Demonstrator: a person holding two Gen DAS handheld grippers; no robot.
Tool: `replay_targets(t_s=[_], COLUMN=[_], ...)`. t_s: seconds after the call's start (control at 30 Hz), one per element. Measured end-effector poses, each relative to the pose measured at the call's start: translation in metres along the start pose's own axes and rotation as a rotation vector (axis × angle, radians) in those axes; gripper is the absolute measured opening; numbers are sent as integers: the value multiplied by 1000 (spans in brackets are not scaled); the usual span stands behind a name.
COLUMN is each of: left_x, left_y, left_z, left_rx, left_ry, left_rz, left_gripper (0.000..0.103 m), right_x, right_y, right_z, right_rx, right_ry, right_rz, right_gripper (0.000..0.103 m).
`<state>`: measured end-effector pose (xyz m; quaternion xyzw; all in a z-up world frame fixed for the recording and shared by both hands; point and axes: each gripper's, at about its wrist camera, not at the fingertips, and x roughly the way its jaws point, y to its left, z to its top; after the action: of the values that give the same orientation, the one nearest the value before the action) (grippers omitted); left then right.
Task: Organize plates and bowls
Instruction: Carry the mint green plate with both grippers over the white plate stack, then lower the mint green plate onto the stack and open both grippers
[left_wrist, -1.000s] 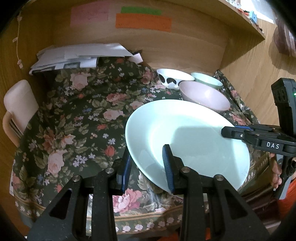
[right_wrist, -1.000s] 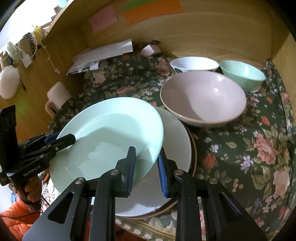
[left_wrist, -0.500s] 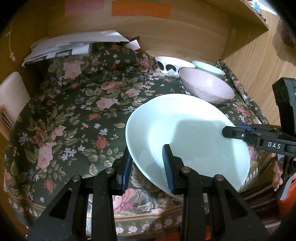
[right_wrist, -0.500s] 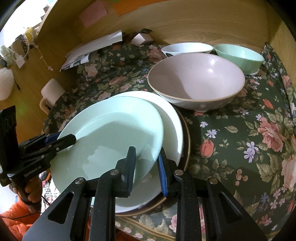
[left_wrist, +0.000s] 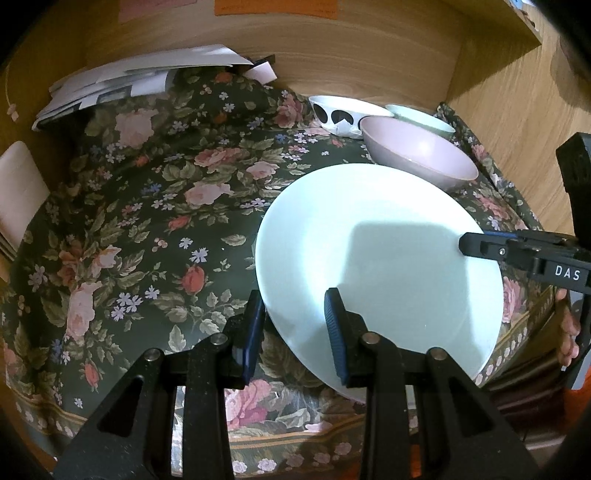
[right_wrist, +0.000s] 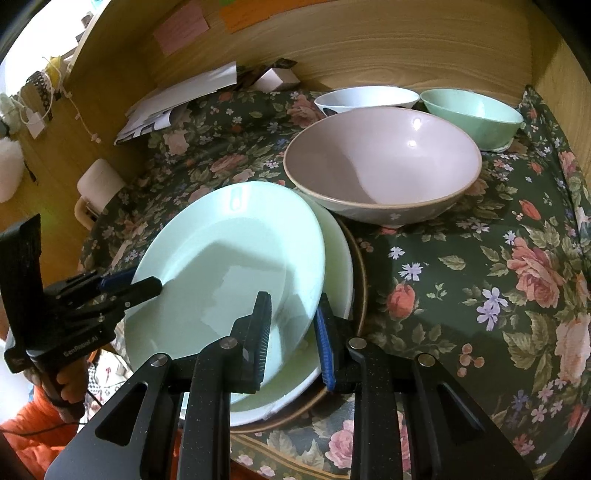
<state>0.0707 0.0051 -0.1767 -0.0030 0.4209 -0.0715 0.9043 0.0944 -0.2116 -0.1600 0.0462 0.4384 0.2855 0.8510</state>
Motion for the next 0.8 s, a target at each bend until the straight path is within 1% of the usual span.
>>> replay_targets(t_s=[0.27,0.47,0.57,0.63,0.67,0.7,0.73,0.77,0.8], left_x=[2,-2,-7,-11,-13,-16,-18,-20,-23], left_y=[-1,1,3,3,2,2,1,0,-2], left_z=[-1,3,7,11,13,15,17,19,22], left_rx=[16,16,6,5,5,5,7,9,14], left_ry=[8,-4,-21,-35,-46,-56,-68,-76,-89], left_rz=[-3,15,22,28,30,32,32,31,30], left_gripper=[33,34,39,46,48,52,55,55,57], right_x=[-4,-7,-10,-12,-13,-16,-18,-21,-25], right_y=[3,4,6,6,6,5,5,4,3], right_z=[-2,-5,-6,-7,-7,-7,-7,-7,-7], right_rx=[-15,-41,-52,-55,-55,-58,-63,-67,-67], right_ry=[-10,-16,-24,-30,-36,-48,-60,-73,-85], right_rz=[-24,-51,-65,-72,-77,-98,-115,-125,-134], right_gripper=[22,22,22,22,24,29,32,35,37])
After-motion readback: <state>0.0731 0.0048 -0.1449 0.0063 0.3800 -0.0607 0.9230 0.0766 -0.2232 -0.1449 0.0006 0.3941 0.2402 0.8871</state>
